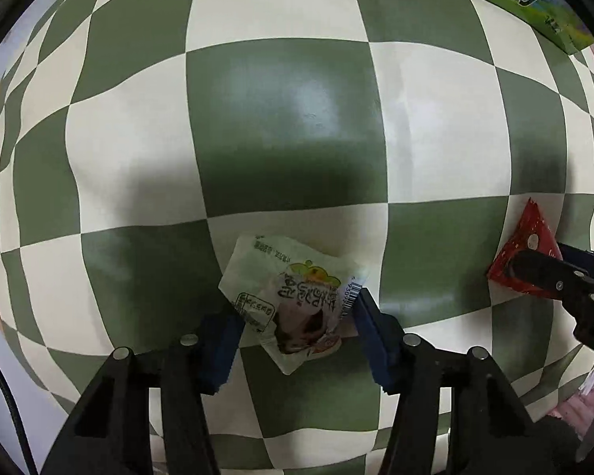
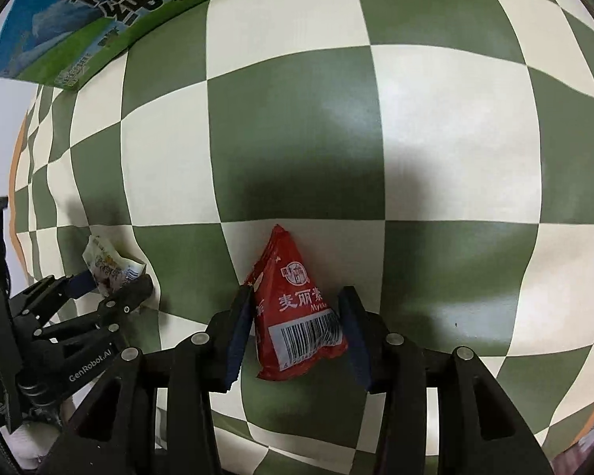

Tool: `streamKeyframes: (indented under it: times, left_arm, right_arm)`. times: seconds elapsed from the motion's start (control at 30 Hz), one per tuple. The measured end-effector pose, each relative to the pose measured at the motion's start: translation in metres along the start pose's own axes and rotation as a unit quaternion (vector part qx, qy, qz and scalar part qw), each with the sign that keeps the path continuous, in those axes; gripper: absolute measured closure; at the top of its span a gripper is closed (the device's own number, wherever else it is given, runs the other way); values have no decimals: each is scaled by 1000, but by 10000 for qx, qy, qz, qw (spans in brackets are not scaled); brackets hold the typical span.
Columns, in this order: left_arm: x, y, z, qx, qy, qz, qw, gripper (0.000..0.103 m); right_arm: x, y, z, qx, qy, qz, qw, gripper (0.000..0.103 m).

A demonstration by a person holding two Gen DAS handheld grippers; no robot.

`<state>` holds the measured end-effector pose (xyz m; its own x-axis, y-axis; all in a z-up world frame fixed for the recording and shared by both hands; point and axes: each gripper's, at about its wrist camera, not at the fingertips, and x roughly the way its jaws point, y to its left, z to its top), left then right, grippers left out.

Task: Organize snacks
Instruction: 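Carry both packets into the box and open both tools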

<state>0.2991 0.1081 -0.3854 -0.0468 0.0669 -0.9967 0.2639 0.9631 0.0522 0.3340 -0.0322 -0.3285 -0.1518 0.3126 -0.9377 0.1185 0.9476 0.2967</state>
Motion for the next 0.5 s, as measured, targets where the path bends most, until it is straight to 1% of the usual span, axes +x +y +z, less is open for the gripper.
streamKeyframes:
  times: [0.07, 0.17, 0.2, 0.27, 0.33, 0.37, 0.43, 0.5]
  left_arm:
    - [-4, 3, 5, -102, -21, -17, 9999, 54]
    - [-14, 11, 3, -255, -79, -177, 9995, 57]
    - [-17, 14, 2, -299, -103, -243, 9992, 57]
    - [-33, 15, 2, -408, -186, -472, 9979, 57]
    - [-54, 14, 4, -475, -351, -671, 9960, 57]
    - [-67, 13, 8, -497, -463, -793, 9945, 57]
    - [-95, 11, 18, -557, -696, -1035, 9906, 57]
    - [-130, 4, 35, -515, -997, -1288, 9853, 57]
  right_arm:
    - [-4, 6, -1, -77, -70, -8, 9999, 64]
    - [-13, 7, -7, -68, -158, 73, 9998, 65]
    - [-18, 12, 1, -40, -193, 120, 9997, 65]
    - [-30, 10, -1, 4, -280, 258, 9993, 65]
    - [-46, 8, -2, 17, -398, 400, 9984, 66]
    - [-62, -3, 1, -2, -467, 457, 9979, 66]
    - [-86, -5, 5, -28, -668, 600, 9960, 66]
    - [-117, 1, 10, -65, -924, 751, 9929, 66]
